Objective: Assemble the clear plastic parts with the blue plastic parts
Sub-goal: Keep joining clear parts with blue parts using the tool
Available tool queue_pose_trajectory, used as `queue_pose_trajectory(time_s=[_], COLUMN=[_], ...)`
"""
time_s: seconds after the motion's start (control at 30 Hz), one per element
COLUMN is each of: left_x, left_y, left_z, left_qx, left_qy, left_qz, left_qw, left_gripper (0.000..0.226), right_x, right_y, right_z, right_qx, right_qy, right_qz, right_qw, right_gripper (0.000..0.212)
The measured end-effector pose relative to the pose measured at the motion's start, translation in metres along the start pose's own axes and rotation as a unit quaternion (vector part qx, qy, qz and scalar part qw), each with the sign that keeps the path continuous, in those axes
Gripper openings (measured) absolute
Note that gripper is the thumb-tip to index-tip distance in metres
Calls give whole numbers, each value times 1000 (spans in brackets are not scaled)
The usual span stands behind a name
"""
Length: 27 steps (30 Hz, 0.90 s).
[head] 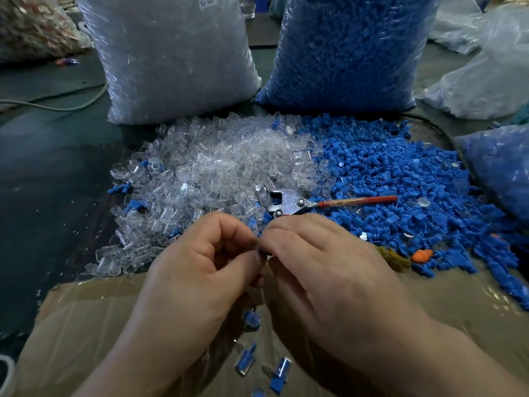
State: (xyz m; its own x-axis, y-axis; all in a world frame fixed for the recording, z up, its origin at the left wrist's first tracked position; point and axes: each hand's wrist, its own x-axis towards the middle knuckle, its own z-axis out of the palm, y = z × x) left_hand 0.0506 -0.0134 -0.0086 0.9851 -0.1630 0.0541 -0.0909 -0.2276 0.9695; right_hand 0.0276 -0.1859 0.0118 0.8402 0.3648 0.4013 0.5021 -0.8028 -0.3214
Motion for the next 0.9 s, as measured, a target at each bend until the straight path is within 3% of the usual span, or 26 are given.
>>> queue_pose_trajectory(time_s=[0.07, 0.17, 0.27, 0.37, 0.6, 0.8, 0.9], left_x=[1, 2, 3, 4, 4, 7, 6], left_y=[0, 3, 6, 7, 5, -1, -2], left_z=[-1, -5, -4, -2, 0, -6, -6], left_qx=[-34, -104, -121, -129, -140, -145, -173], left_qy=[30, 42, 13, 6, 11, 26, 33], left_qz=[-4, -28, -35, -41, -51, -46, -54], left_qw=[999, 993, 992, 991, 989, 988, 983], left_gripper=[18, 29, 32, 30, 21, 22, 11], right_x=[1, 5, 4, 7, 12, 14, 10], right_y=[10, 32, 53, 58, 63, 50, 40], right_z=[-4, -14, -16, -17, -19, -24, -29], right_qx=[-54, -146, -198, -215, -201, -141, -104], right_qy=[-2, -93, -175, -195, -156, -24, -37], right_qz=[42, 163, 213, 212, 211, 215, 188], right_qw=[998, 971, 941, 933, 944, 966, 976], right_gripper=[42, 73, 77, 73, 64, 49, 38])
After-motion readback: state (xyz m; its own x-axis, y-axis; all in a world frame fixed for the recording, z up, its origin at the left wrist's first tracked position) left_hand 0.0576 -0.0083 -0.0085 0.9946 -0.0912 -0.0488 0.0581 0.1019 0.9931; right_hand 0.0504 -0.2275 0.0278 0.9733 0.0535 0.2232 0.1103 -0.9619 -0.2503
